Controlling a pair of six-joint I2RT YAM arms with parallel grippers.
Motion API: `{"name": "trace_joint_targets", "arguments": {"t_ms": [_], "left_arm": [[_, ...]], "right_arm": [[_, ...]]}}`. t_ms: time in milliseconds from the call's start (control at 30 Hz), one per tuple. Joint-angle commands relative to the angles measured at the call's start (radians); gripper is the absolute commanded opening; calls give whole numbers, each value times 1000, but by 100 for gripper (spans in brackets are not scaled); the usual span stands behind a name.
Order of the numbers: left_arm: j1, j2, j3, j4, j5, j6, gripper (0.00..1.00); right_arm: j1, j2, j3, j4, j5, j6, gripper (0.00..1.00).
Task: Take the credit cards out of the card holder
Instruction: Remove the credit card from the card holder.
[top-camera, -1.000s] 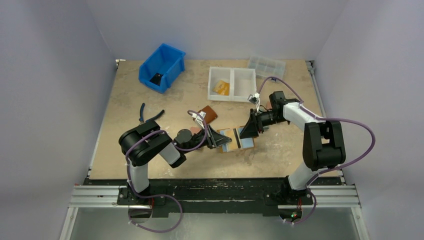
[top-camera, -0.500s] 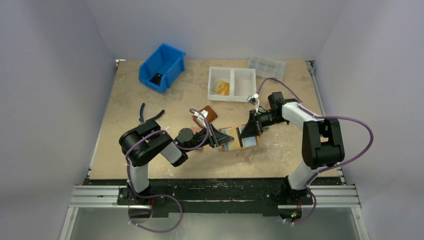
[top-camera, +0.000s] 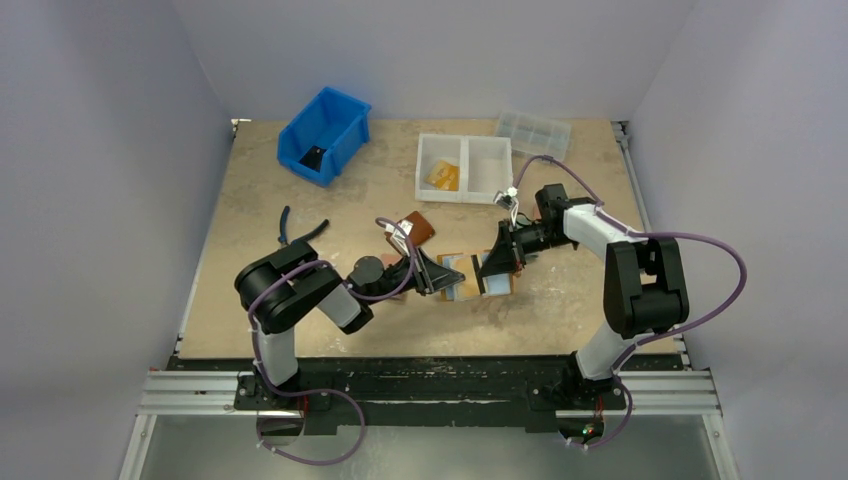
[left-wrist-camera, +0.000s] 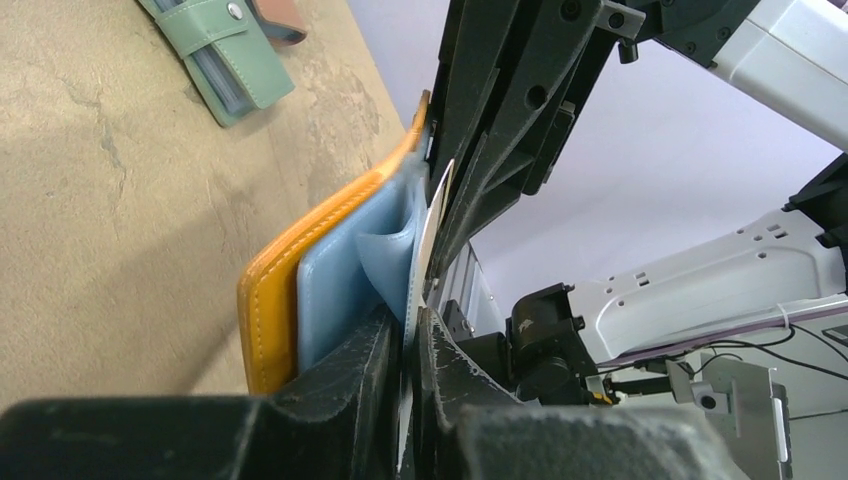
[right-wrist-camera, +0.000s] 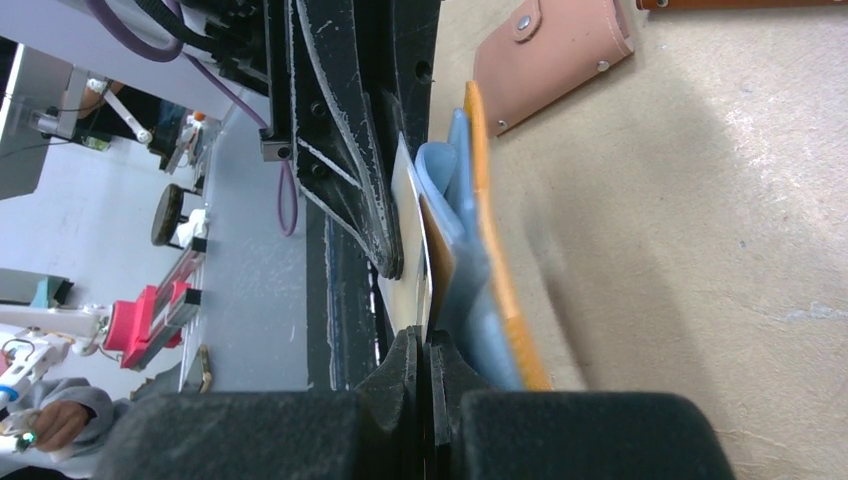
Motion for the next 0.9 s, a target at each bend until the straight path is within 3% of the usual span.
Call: {"name": "trace_joint_targets", "arguments": {"t_ms": [0, 367, 667, 867], "left_arm": [[19, -53, -28, 322, 24, -5, 7], [40, -54, -68, 322, 28, -9, 2], [61, 53, -72, 320, 57, -99, 0], [64, 110, -39, 206, 71, -140, 0]], "right_arm": [[-21, -1, 29, 6, -9, -17, 0], [-41, -1, 28, 6, 21, -17, 0], [-62, -54, 67, -94, 24, -132, 0], [-64, -96, 63, -73, 39, -120, 0]]}}
